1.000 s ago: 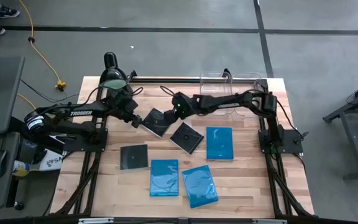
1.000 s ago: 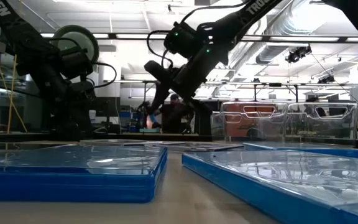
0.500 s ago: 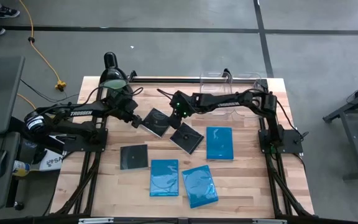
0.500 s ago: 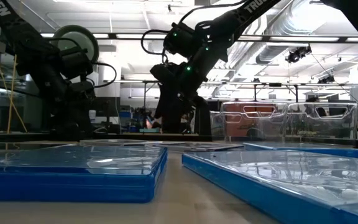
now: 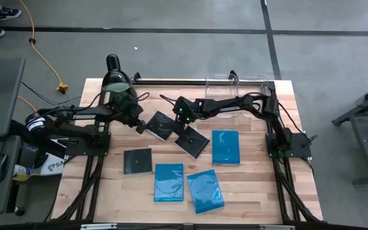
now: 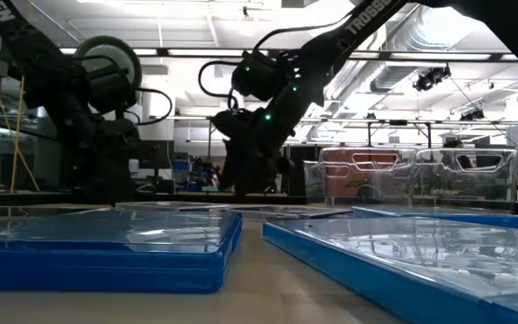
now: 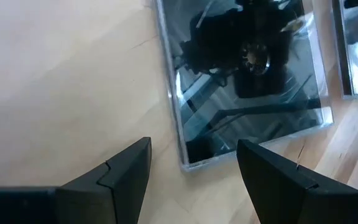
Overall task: Pick & place jewel cases by type
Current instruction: Put the top black CD case into the right transparent bin
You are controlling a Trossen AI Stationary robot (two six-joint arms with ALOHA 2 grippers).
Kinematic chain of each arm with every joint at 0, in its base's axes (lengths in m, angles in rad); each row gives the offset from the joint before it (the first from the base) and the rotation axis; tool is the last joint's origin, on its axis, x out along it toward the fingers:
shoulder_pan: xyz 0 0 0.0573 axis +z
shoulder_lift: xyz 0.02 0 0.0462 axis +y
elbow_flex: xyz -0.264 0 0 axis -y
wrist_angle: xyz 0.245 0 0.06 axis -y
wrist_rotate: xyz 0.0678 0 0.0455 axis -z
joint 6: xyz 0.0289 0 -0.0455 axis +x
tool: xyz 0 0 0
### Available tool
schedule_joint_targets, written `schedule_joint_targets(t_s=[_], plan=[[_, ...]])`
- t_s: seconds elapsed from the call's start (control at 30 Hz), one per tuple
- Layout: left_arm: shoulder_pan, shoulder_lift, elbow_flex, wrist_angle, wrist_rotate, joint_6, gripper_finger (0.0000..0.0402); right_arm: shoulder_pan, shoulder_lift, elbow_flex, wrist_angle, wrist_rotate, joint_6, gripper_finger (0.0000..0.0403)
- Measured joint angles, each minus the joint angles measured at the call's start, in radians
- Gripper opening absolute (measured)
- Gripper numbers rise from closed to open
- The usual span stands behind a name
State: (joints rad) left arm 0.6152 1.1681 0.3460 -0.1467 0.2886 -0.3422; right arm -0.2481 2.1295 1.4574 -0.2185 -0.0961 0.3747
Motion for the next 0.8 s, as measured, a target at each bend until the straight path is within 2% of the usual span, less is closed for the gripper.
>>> schedule_joint_targets(t_s=[0.5, 0.8], plan=[[-0.140, 0.033, 0.002, 0.020, -0.187, -0.006, 0.0236, 0.008, 0.054, 0.002, 0.025, -0.037, 0.044, 0.0199], [-0.215, 0.033, 0.001, 0.028, -0.194, -0.054, 0.0236, 0.055, 0.057, 0.002, 0.026, -0.068, 0.043, 0.0199]])
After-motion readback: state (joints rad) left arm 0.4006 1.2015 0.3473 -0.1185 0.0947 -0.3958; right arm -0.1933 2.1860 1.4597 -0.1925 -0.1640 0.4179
